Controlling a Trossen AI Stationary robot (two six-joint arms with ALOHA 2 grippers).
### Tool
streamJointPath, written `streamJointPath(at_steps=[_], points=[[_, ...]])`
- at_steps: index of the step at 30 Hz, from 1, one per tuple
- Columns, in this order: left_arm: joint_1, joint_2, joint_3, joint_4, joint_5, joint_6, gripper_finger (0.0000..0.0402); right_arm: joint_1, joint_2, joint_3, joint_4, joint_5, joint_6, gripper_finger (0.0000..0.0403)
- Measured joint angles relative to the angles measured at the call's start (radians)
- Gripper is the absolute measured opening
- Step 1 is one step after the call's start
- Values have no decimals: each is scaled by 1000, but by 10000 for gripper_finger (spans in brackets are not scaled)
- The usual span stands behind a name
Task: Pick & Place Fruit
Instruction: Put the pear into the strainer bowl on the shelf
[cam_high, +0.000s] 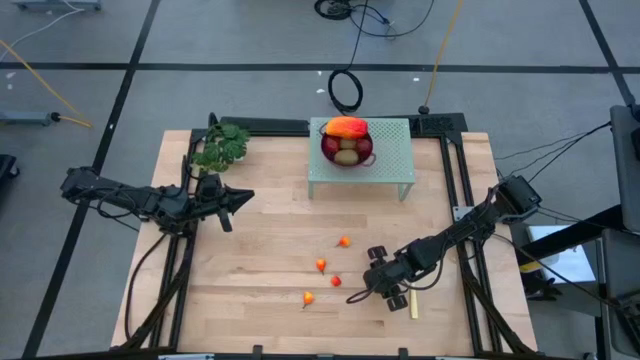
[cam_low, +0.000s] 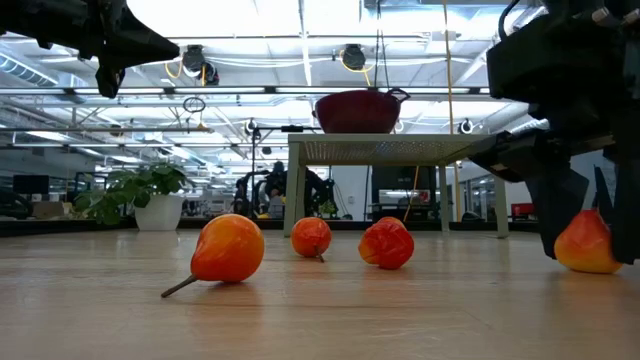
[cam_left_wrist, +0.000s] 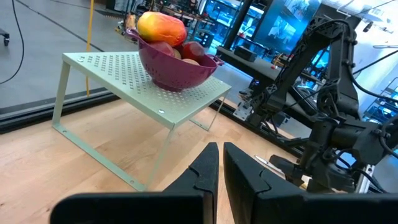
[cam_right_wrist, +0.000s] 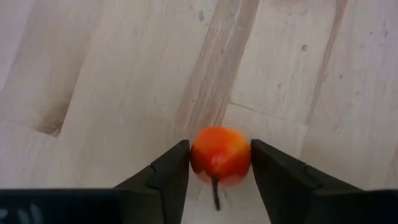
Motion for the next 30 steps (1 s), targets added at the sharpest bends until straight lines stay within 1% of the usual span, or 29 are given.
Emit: streamJointPath(at_steps=[7,17,20,25,27,30], points=[[0,0,0,0,0,0,24,0,-3,-26,8,1,50,130],[0,0,0,0,0,28,24,0,-15,-29,10,1,49,127],[0,0,0,1,0,28,24,-6,-48,-31,2,0,55,127],[0,0,0,1,0,36,24,-26,-140,-31,36,4,108,126],[0,0,0,1,0,46,24,-39,-183,-31,73,19,136,126],[0,0,0,1,0,65,24,-64,-242,-29,181,75,179,126]])
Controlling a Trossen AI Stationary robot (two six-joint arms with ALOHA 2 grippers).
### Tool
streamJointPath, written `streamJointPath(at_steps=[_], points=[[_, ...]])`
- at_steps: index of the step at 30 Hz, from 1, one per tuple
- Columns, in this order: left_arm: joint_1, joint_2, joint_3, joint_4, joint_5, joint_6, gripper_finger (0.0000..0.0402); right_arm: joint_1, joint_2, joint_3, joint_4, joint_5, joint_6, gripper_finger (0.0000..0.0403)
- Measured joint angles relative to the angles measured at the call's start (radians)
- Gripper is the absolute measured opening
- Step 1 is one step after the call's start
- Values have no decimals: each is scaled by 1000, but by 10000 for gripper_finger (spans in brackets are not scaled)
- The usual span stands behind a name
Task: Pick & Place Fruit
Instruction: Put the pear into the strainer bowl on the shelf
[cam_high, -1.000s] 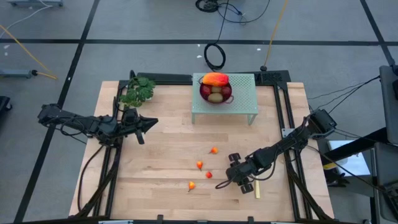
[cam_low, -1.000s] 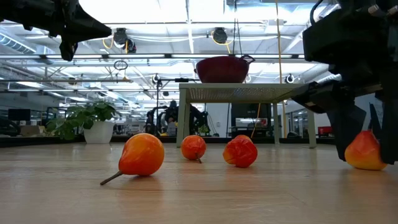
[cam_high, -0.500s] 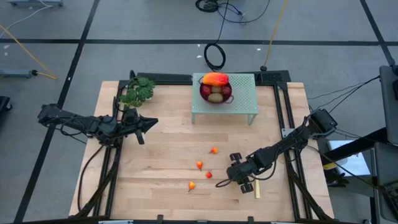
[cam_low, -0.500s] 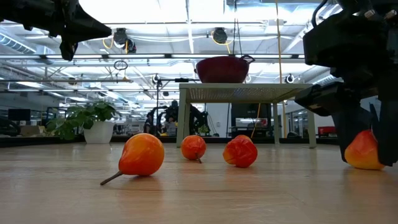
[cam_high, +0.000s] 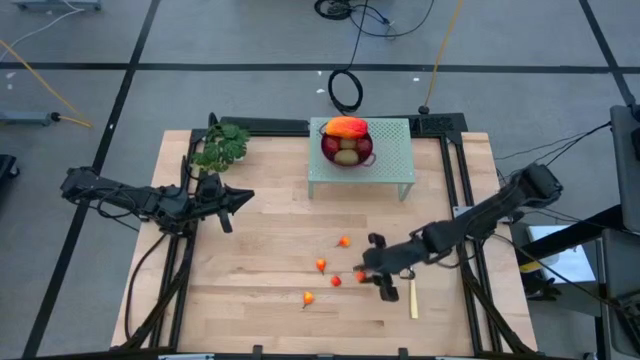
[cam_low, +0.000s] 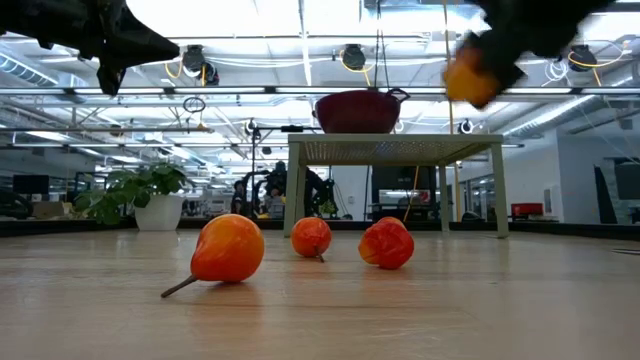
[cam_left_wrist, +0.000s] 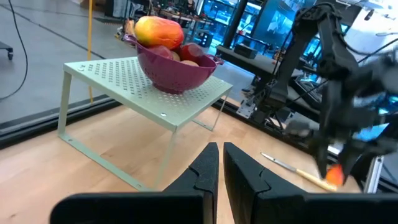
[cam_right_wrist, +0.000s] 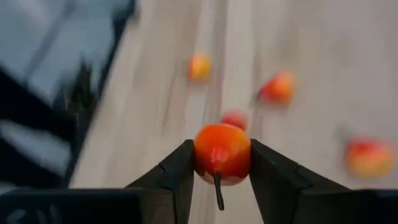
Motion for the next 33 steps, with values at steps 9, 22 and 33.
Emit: streamJointPath(at_steps=[9,22,33], points=[[0,0,0,0,0,42,24,-109,-120,0,363,280,4,125],[0,0,0,0,1,40,24,-314,-125,0,657,402,-240,125],[0,0,0,0,1,32,24,-525,-157,69,498,397,-315,125]])
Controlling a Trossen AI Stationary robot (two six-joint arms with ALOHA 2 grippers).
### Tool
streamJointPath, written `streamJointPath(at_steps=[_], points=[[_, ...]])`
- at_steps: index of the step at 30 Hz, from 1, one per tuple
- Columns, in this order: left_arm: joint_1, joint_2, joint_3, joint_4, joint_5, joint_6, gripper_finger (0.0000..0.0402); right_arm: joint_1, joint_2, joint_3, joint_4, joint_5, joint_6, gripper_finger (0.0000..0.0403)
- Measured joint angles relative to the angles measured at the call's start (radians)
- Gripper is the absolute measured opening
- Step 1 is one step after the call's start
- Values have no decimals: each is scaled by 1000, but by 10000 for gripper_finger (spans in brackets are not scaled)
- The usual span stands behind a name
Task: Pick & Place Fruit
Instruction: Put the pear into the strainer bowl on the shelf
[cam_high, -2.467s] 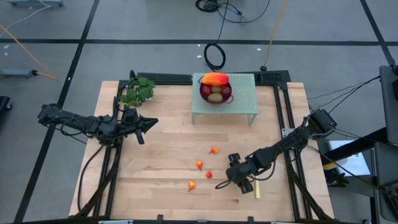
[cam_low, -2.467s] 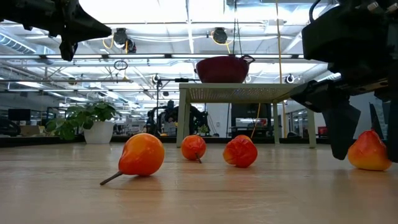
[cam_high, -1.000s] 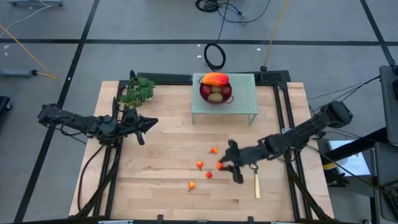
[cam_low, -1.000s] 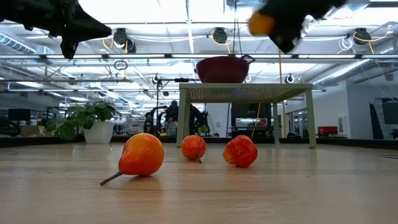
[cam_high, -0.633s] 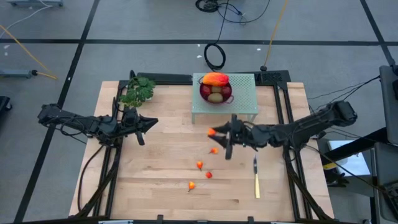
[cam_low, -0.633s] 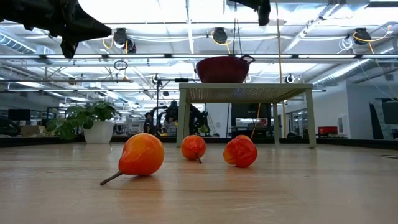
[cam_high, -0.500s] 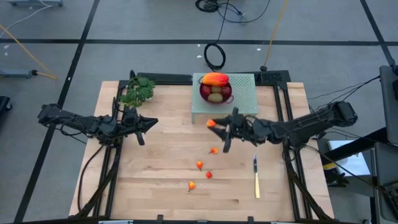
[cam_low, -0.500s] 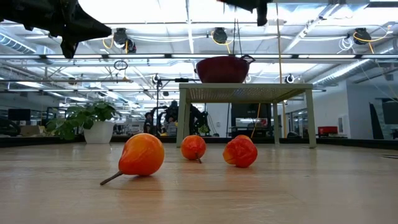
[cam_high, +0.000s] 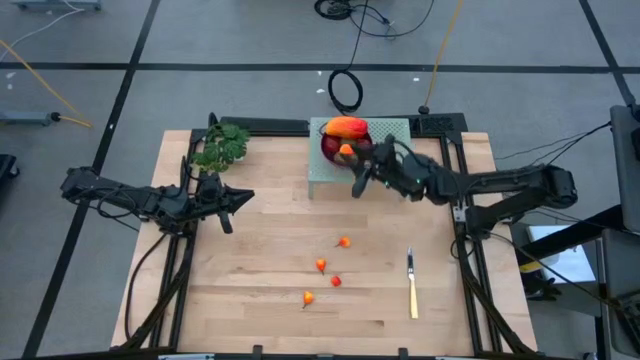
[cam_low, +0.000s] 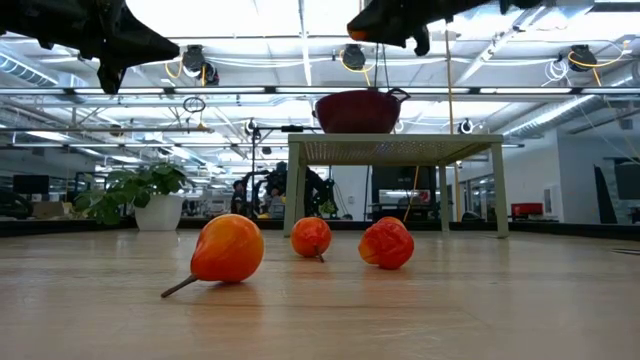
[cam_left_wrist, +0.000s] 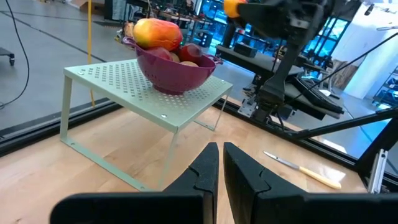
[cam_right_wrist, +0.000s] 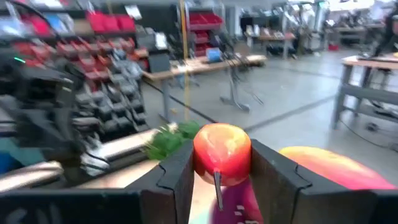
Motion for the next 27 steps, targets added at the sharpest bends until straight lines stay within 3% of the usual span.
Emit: streamJointPath(at_steps=[9,13,17,27], points=[[0,0,0,1,0,28,24,-75,24,289,-582,-4,0,125],[0,0,0,0,0,28,24,-86,39,357,-731,-9,14,125],[0,0,0,0,0,28,24,-102,40,354,-776,-80,32,125],[0,0,0,0,-1,28,24,-141,40,280,-794,-121,35,125]])
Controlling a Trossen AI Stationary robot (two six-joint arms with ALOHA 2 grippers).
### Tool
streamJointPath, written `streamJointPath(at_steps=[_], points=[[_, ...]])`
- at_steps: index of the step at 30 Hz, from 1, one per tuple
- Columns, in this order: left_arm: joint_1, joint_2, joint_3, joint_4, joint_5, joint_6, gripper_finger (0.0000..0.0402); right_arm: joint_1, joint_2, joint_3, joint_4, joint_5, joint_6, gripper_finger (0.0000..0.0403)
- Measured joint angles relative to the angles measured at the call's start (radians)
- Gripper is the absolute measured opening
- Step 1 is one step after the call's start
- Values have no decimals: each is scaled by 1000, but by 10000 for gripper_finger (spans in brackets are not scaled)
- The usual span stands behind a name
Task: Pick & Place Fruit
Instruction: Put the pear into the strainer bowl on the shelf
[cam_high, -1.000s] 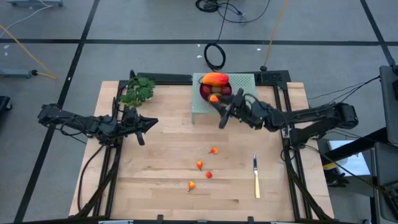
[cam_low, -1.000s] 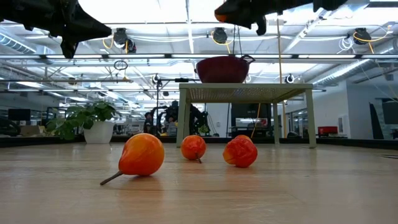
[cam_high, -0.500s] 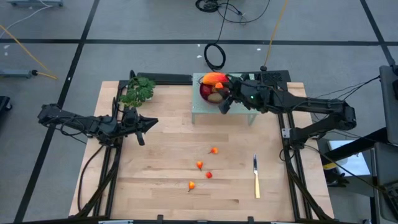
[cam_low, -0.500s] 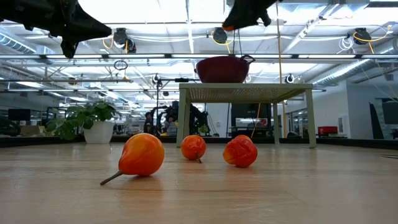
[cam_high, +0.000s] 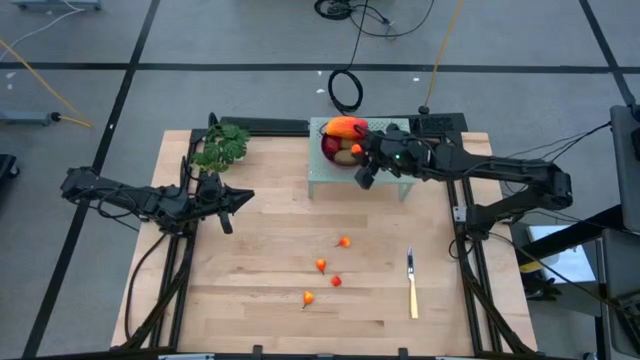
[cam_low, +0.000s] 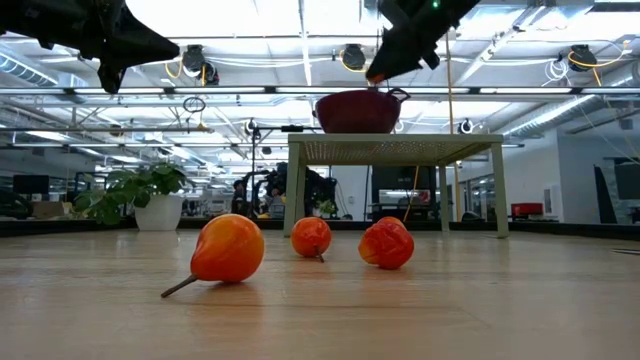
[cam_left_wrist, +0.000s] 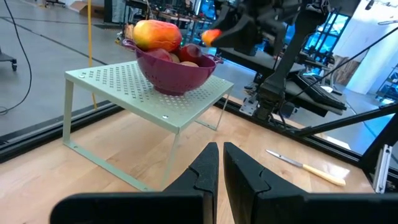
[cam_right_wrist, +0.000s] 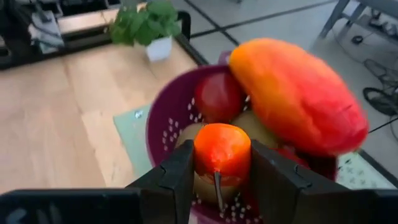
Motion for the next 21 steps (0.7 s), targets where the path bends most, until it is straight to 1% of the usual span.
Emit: streamJointPath(at_steps=[8,11,14,18,21], points=[[0,0,0,0,0,-1,24,-30,0,-26,9,-14,-26,125],[0,0,0,0,0,-1,24,-30,0,-26,9,-65,-26,125],[0,0,0,1,0,-2,24,-29,3,-26,7,-66,-29,125],[0,0,0,0,-1,-2,24,-37,38,-28,20,-67,-40,126],[0,0,0,1,-1,-2,24,-41,68,-27,58,-66,-87,126]])
